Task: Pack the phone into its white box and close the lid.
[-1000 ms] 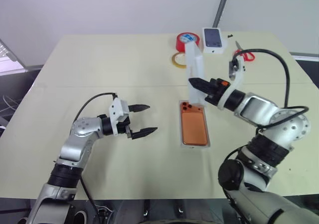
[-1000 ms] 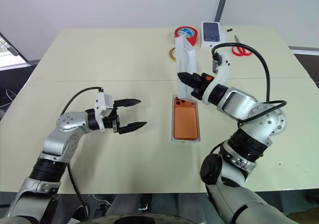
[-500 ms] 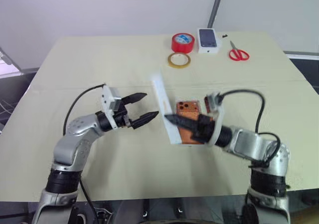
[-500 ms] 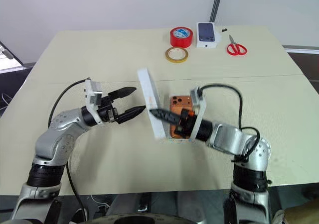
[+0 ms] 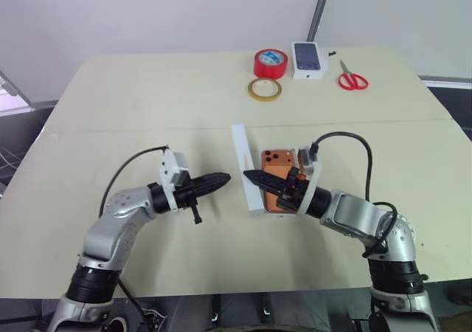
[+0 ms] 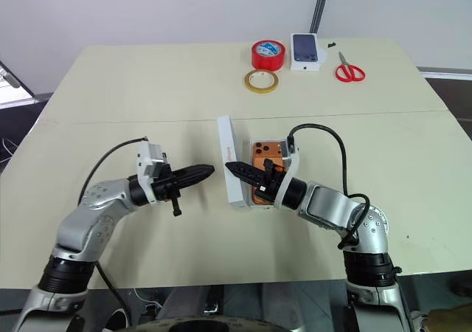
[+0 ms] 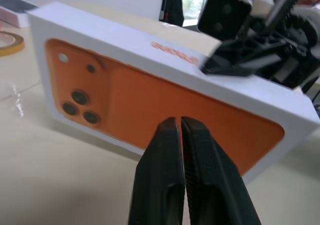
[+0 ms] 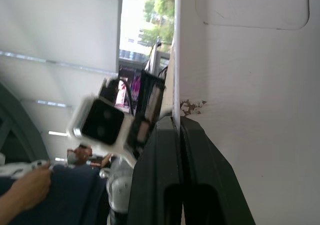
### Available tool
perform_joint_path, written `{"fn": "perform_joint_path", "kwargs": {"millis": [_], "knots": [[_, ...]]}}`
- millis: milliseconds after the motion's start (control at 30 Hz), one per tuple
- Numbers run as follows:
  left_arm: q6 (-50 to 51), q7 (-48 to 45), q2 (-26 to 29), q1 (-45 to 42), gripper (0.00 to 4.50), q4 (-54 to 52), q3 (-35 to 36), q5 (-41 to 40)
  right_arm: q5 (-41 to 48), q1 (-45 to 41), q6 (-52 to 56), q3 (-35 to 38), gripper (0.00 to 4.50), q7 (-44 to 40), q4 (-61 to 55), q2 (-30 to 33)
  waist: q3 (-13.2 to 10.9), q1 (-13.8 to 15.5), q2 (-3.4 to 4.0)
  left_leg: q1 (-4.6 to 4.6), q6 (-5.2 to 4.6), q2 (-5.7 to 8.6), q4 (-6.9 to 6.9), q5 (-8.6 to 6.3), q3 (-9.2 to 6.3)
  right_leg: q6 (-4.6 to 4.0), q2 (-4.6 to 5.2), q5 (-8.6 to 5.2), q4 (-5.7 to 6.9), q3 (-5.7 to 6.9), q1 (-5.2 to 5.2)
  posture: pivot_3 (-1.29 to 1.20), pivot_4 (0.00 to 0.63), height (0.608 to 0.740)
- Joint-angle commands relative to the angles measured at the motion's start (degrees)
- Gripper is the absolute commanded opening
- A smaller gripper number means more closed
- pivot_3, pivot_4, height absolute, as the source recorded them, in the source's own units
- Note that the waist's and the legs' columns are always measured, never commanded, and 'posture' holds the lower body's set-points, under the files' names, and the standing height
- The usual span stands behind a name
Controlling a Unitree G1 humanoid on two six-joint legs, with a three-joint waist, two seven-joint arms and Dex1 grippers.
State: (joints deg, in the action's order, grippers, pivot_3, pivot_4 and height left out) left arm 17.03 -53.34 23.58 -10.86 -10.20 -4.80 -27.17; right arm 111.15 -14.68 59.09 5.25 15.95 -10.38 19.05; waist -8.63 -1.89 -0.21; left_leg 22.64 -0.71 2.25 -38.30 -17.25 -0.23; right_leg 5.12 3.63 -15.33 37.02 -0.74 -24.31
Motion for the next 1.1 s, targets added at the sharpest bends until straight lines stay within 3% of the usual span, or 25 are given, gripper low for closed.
{"fn": "perform_joint_path", "kwargs": {"millis": [33, 300, 400, 533, 633, 733, 833, 967, 1100], "knots": [[-4.26, 1.92, -3.24, -2.01, 0.03, 4.77, -3.02, 4.34, 0.03, -0.64, -1.25, -0.69, 0.00, 0.81, 0.66, 1.85, 0.00, 0.53, 0.00, 0.00, 0.00, 0.00, 0.00, 0.00, 0.00, 0.00, 0.00, 0.00, -0.02, 0.00, 0.00, 0.00, 0.150, 0.740], [-8.86, 2.42, -10.79, -7.93, 0.03, 15.20, -6.24, 7.67, 1.82, -0.06, -4.19, 1.33, 0.00, 1.15, 2.09, 5.85, 0.01, 1.26, -0.03, 0.05, -0.01, 0.00, -0.01, 0.00, 0.01, 0.00, 0.00, 0.00, -0.06, 0.01, 0.00, 0.00, 0.150, 0.740], [-9.52, 1.84, -13.16, -9.70, 0.00, 17.33, -7.12, 8.04, -0.07, 1.99, -4.43, 3.20, 0.92, -0.64, 0.19, 8.54, 0.02, 1.54, -0.05, 0.09, -0.03, 0.00, -0.04, -0.01, 0.00, 0.01, 0.00, 0.00, -0.06, 0.02, 0.01, 0.00, 0.150, 0.740], [-11.05, 1.47, -15.16, -10.93, 0.00, 20.35, -7.99, 9.36, 1.09, 2.99, -5.54, 9.12, 2.90, -2.29, -1.21, 11.21, 0.01, 1.51, -0.06, 0.18, -0.10, 0.00, -0.13, -0.05, 0.01, 0.01, 0.00, 0.01, -0.12, 0.02, 0.01, 0.00, 0.150, 0.740], [-11.12, 1.19, -16.77, -11.87, 0.00, 22.01, -8.32, 9.40, 1.57, 6.28, -3.39, 11.38, 4.45, -4.24, -3.30, 18.23, -0.01, 1.56, -0.09, 0.20, -0.10, 0.00, -0.15, -0.05, 0.01, 0.01, 0.00, 0.00, -0.11, 0.03, 0.01, 0.00, 0.150, 0.740], [-10.72, 0.30, -18.13, -12.23, 0.00, 22.11, -9.20, 9.40, -0.71, 8.14, -3.50, 14.65, 4.45, -6.80, -1.44, 22.88, -0.02, 1.32, -0.12, 0.21, -0.11, -0.01, -0.15, -0.06, -0.01, 0.02, -0.04, 0.00, -0.12, 0.04, 0.00, 0.00, 0.150, 0.740], [-10.31, 0.17, -19.63, -12.69, 0.00, 22.03, -9.65, 9.30, -9.91, 8.35, -3.98, 16.72, 4.45, -12.62, 0.99, 27.03, -0.02, 1.30, -0.10, 0.19, -0.12, -0.02, -0.18, -0.05, 0.01, 0.02, -0.06, 0.00, -0.08, 0.03, 0.01, 0.00, 0.150, 0.740], [-5.45, 0.02, -20.50, -13.79, 0.00, 20.03, -8.68, 6.56, -30.36, 5.65, -10.29, 11.59, 4.45, -20.45, -0.99, 28.09, -0.02, 1.15, -0.11, 0.24, -0.19, -0.08, -0.38, -0.09, 0.01, 0.03, -0.17, -0.01, -0.05, 0.03, 0.03, 0.00, 0.150, 0.740], [-1.54, 1.89, -19.40, -15.81, 0.00, 17.67, -5.70, 4.51, -50.95, 4.46, -18.43, 3.04, 2.59, -26.98, -4.12, 28.33, -0.02, 1.31, -0.10, 0.32, -0.24, -0.14, -0.57, -0.12, -0.03, 0.04, -0.27, -0.01, 0.04, 0.04, 0.01, 0.00, 0.150, 0.740]]}}
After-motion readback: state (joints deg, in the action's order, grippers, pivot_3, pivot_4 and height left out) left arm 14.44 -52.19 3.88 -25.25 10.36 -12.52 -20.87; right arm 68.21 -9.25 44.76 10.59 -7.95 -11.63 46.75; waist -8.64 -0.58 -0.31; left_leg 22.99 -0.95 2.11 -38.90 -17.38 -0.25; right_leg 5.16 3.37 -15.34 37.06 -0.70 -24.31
